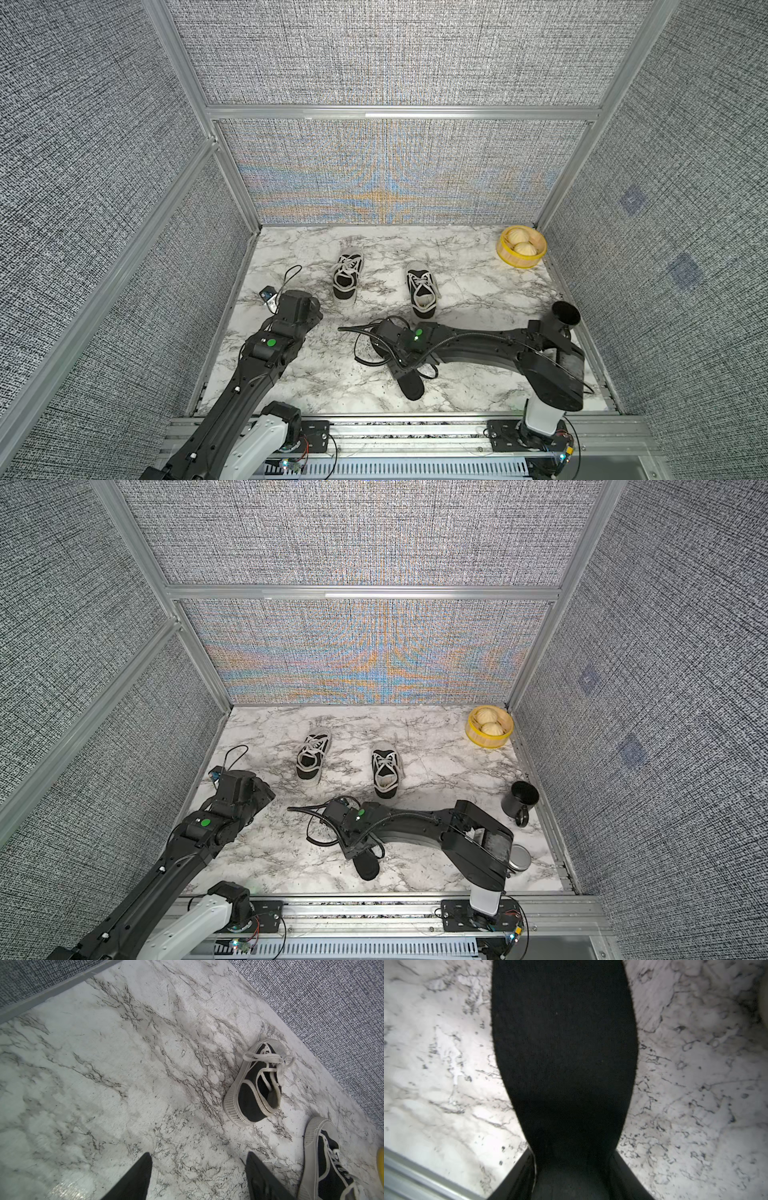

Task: Remove the insole from the shoe
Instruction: Pick up the insole from the center of the board, then place the insole at the center of the board.

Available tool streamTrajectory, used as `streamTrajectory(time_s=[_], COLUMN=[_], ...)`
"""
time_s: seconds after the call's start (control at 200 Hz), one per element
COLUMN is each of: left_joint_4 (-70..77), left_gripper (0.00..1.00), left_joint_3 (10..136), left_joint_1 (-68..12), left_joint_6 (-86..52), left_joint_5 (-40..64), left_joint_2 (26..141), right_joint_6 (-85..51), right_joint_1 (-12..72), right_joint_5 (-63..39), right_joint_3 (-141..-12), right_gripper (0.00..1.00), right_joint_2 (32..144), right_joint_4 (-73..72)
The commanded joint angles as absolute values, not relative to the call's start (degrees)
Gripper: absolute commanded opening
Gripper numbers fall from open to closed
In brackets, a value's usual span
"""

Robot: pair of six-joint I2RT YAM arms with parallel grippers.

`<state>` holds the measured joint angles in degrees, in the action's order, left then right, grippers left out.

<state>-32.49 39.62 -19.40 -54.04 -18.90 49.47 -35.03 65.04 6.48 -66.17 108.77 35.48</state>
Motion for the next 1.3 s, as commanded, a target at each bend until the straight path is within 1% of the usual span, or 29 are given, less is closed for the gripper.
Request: streamTrajectory(time_s=[0.0,0.17,0.225,0.305,0.42,0.595,0.675,0.776,0.816,0.861,0.971,1.071,1.121,1.171,1.251,1.296], left_joint_4=[-30.46,-29.38,-29.18,-28.66,-27.43,-26.89,-27.06,-27.57,-27.77,-27.88,-27.86,-27.77,-27.56,-27.35,-26.58,-26.24], left_gripper=[0.72,0.72,0.72,0.72,0.72,0.71,0.72,0.71,0.72,0.72,0.71,0.72,0.72,0.71,0.72,0.71], left_joint_3=[39.63,39.88,40.1,40.15,39.81,39.47,39.34,39.45,39.46,39.28,38.86,38.92,38.85,38.86,38.63,38.66], left_joint_1=[-19.28,-19.25,-19.25,-19.25,-19.25,-19.25,-19.25,-19.25,-19.25,-19.25,-19.25,-19.25,-19.25,-19.25,-19.25,-19.25], left_joint_6=[-54.29,-53.82,-53.17,-52.48,-53.23,-53.68,-53.64,-53.96,-54.03,-54.01,-53.97,-53.75,-53.62,-53.5,-53.43,-53.44], left_joint_5=[-17.96,-16.92,-16.56,-15.84,-13.55,-13.0,-13.05,-12.75,-12.74,-12.94,-13.23,-12.8,-12.63,-12.47,-11.91,-11.59], left_joint_2=[49.74,50.69,51.05,51.8,53.03,52.8,52.41,52.16,51.91,51.62,51.07,51.45,51.81,52.19,53.13,53.88], right_joint_6=[-37.96,-43.16,-44.53,-44.63,-41.65,-36.5,-33.06,-30.52,-30.44,-30.55,-31.86,-32.4,-32.16,-31.68,-30.32,-30.05], right_joint_1=[65.38,65.57,64.16,59.28,48.05,35.07,32.31,31.16,31.12,31.11,31.11,31.2,31.2,31.2,31.2,31.16], right_joint_5=[8.72,12.23,13.17,12.95,9.83,6.98,7.65,6.55,6.91,7.08,8.96,10.33,10.54,10.26,6.83,4.1], right_joint_3=[-63.89,-57.97,-55.6,-51.01,-43.99,-37.99,-38.65,-39.6,-39.98,-40.22,-40.69,-43.57,-45.37,-50.0,-54.1,-56.09], right_gripper=[0.51,0.49,0.49,0.49,0.47,0.46,0.46,0.46,0.48,0.52,0.73,0.84,0.87,0.89,0.89,0.87], right_joint_2=[104.54,93.11,89.67,85.69,82.23,83.02,86.17,89.81,90.87,91.48,90.78,86.86,84.28,82.54,82.35,83.98], right_joint_4=[35.74,39.54,41.1,41.43,38.42,31.8,30.59,29.44,29.83,30.14,32.1,35.78,37.69,38.9,37.77,35.9])
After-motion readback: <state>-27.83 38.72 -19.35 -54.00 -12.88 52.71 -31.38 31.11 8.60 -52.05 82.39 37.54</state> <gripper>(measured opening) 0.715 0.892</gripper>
